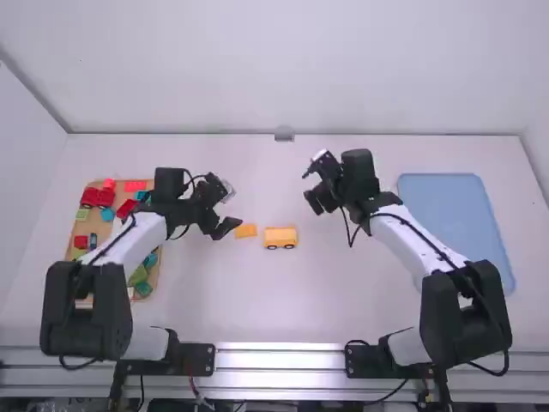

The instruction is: Assemble lego blocks to make yellow taxi

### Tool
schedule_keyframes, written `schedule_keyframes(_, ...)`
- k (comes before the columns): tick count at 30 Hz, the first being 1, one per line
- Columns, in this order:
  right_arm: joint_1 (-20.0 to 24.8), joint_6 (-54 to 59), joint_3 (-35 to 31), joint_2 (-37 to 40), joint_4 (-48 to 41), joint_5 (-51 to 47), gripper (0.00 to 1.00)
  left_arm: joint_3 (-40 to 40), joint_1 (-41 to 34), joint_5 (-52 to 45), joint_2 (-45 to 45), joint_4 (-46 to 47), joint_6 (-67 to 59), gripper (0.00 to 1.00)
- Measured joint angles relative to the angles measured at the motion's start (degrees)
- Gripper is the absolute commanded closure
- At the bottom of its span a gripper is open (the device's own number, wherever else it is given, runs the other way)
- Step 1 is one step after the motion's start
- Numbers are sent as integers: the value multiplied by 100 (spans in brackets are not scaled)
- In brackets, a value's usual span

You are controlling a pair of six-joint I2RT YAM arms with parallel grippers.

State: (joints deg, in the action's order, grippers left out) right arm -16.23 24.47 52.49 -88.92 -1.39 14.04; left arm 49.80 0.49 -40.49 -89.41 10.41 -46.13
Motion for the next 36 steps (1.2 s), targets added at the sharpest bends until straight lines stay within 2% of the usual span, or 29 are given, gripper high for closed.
schedule_keyframes(2,136,101,-282,0,125,323,2,127,0,-203,-291,107,-402,1)
schedule_keyframes(4,391,411,-713,0,374,1062,2,251,0,-616,-839,208,-1213,1)
schedule_keyframes(8,769,905,-1073,0,833,2173,2,258,-2,-1058,-1519,79,-2041,1)
schedule_keyframes(15,1268,1189,-1502,2,1705,3270,1,260,-2,-1427,-2221,-468,-2363,1)
schedule_keyframes(25,1198,1305,-1624,2,2081,3558,2,258,-2,-1458,-2297,-680,-2404,0)
schedule_keyframes(31,1029,1320,-1624,2,2068,3482,2,151,0,-1344,-2566,-1185,-2420,8)
schedule_keyframes(36,960,1333,-1624,2,2070,3394,2,101,114,-1333,-2643,-1231,-2396,8)
